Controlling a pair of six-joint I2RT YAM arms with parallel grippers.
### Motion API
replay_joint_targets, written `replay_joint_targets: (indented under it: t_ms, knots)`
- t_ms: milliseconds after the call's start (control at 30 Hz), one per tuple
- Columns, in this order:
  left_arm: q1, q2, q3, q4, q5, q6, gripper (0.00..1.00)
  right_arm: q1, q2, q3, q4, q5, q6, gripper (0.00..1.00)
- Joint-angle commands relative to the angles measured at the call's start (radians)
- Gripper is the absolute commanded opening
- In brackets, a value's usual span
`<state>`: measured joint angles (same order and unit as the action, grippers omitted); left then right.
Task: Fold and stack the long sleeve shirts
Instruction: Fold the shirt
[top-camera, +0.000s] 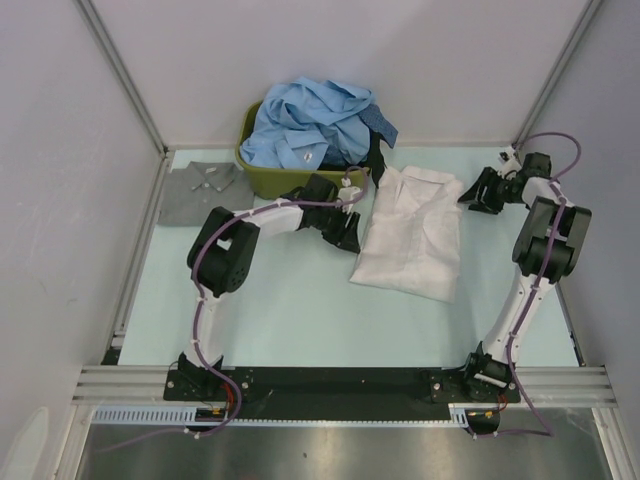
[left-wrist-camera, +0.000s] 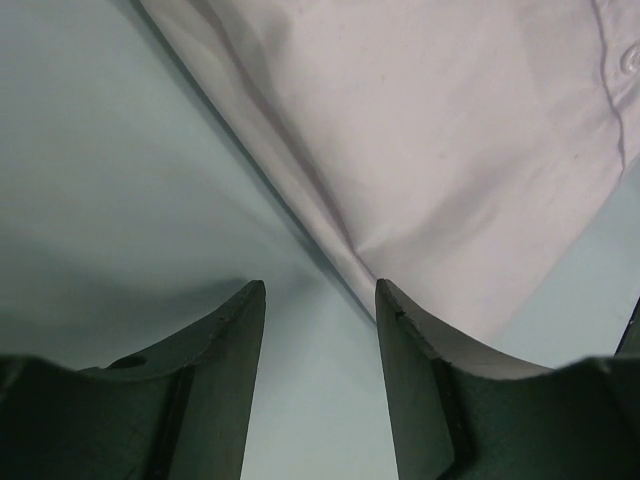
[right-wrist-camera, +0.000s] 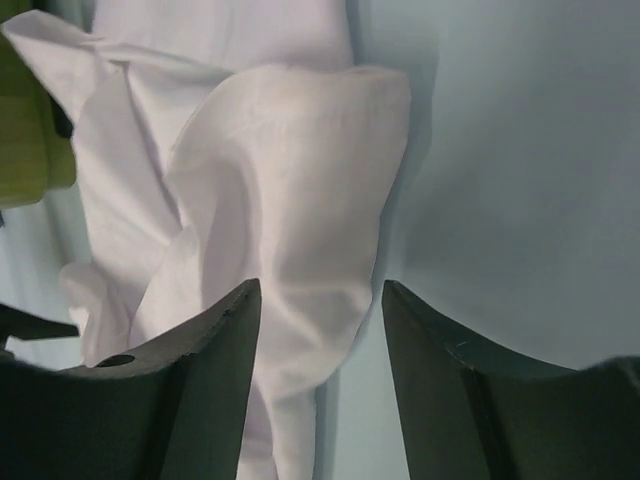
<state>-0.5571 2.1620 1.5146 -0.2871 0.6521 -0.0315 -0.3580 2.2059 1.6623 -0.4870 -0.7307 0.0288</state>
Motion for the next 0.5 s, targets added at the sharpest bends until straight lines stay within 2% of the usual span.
replay_joint_targets:
  t_ms: [0,133,233,333,367,433,467]
  knots:
    - [0.009,-0.088,-0.019,-0.043,-0.017,0.09,0.54,0.039,0.09,0.117,0.062,0.072,0.059,0.58]
    - [0.013,-0.1,-0.034,-0.053,-0.02,0.107,0.54,0.042,0.153,0.172,0.076,0.083,0.074,0.57]
    - [0.016,-0.094,-0.033,-0.061,-0.019,0.113,0.53,0.034,0.176,0.201,0.099,0.07,0.086,0.52]
    - [0.019,-0.083,-0.025,-0.064,-0.02,0.12,0.52,0.024,0.205,0.238,0.123,0.06,0.088,0.28]
    - [0.02,-0.076,-0.021,-0.07,-0.019,0.122,0.5,0.021,0.221,0.249,0.14,0.059,0.095,0.12]
    - [0.02,-0.068,-0.008,-0.073,-0.016,0.13,0.47,0.016,0.245,0.292,0.145,0.048,0.111,0.0]
    - [0.02,-0.065,-0.005,-0.078,-0.014,0.131,0.46,0.017,0.265,0.335,0.148,0.044,0.112,0.0]
